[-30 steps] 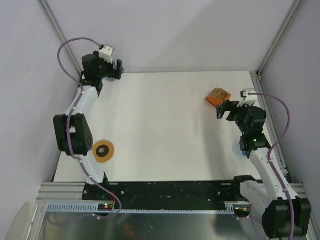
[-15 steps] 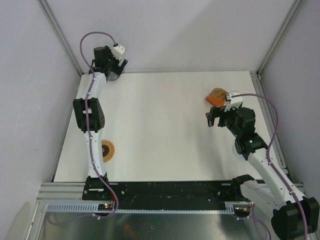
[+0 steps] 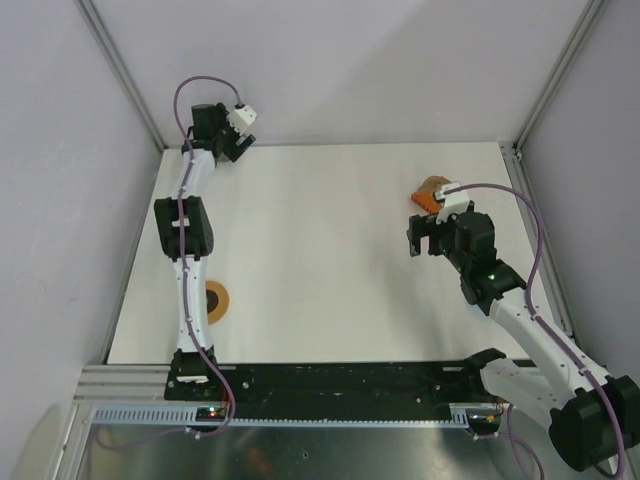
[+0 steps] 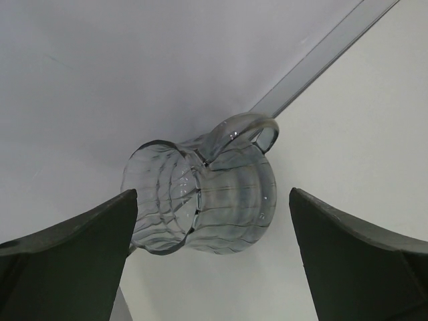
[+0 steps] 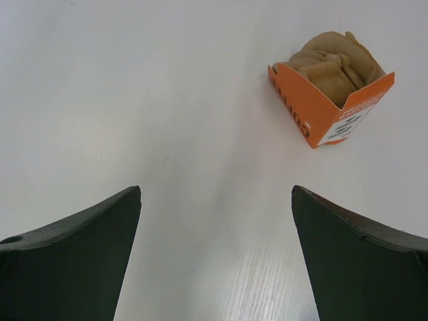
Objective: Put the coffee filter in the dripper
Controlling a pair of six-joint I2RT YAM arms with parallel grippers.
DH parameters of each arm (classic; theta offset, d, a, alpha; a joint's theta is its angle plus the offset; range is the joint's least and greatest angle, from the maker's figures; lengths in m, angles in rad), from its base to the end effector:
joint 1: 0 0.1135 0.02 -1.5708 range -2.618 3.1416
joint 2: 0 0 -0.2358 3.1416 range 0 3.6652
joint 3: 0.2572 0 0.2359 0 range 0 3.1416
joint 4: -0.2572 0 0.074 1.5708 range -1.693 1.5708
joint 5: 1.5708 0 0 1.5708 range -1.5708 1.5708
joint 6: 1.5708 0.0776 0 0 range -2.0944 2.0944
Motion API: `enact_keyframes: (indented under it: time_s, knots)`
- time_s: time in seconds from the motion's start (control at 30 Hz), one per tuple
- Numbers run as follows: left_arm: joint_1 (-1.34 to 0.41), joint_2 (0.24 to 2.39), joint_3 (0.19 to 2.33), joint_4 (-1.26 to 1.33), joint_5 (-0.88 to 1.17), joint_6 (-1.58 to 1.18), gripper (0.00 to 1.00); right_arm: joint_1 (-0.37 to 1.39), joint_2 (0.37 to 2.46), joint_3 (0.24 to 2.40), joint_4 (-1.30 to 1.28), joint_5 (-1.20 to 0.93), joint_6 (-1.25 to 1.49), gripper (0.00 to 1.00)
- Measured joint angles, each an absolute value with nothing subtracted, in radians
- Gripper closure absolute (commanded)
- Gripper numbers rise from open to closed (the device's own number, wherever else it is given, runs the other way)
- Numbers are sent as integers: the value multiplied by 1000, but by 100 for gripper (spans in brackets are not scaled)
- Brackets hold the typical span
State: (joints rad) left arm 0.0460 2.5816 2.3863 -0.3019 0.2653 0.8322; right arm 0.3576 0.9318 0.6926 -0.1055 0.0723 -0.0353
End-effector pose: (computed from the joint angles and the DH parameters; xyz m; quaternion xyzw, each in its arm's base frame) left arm 0.5864 0.0066 0.1823 0.3888 0.7609 0.1126 0.5071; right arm 0.2434 0.0850 0.2559 -0.1391 0.8057 0.0631 0.5723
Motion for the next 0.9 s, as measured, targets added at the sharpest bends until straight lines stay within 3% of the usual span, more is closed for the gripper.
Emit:
enact_keyframes:
  time_s: [0.73,0.8,0.9]
  knots:
    - [56,2700,2498,-298,242,974,15,447,982,727,-108,172,-106,1]
    - [56,2701,2498,-298,239,987,18,453,982,730,-107,183,-110,1]
    - [57,2701,2498,-298,239,997,36,464,982,730,-107,198,-118,1]
